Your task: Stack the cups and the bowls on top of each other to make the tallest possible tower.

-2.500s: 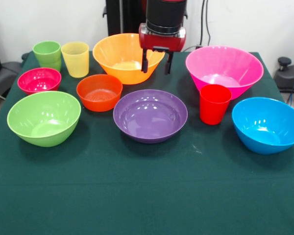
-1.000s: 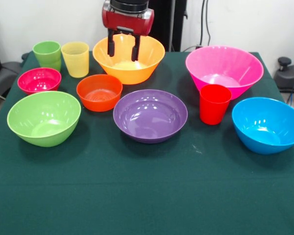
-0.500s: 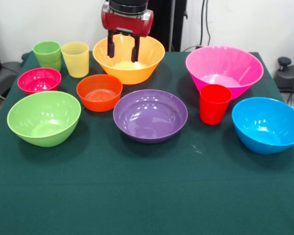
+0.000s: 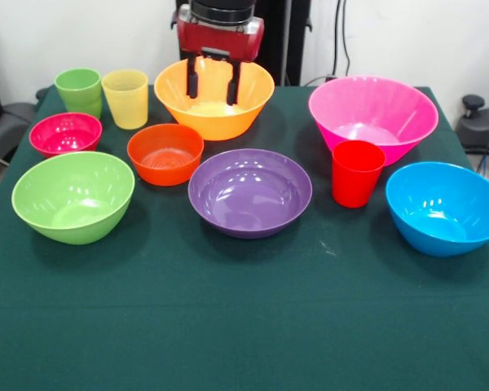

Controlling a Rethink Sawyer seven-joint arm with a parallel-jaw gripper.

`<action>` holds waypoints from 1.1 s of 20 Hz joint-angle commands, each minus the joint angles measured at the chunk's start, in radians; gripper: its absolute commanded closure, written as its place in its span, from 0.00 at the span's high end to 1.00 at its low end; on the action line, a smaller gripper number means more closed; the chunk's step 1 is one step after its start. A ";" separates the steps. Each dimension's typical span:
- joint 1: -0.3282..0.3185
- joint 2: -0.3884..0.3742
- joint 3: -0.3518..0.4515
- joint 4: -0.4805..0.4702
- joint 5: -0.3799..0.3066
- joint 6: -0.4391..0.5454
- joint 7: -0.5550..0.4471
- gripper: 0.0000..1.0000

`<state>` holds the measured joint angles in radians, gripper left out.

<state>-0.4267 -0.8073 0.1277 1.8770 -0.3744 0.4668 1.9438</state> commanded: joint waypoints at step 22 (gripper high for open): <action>0.147 0.028 -0.035 0.095 -0.020 -0.082 0.069 1.00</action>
<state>-0.2669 -0.8107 0.0674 1.9346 -0.3740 0.4366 1.9438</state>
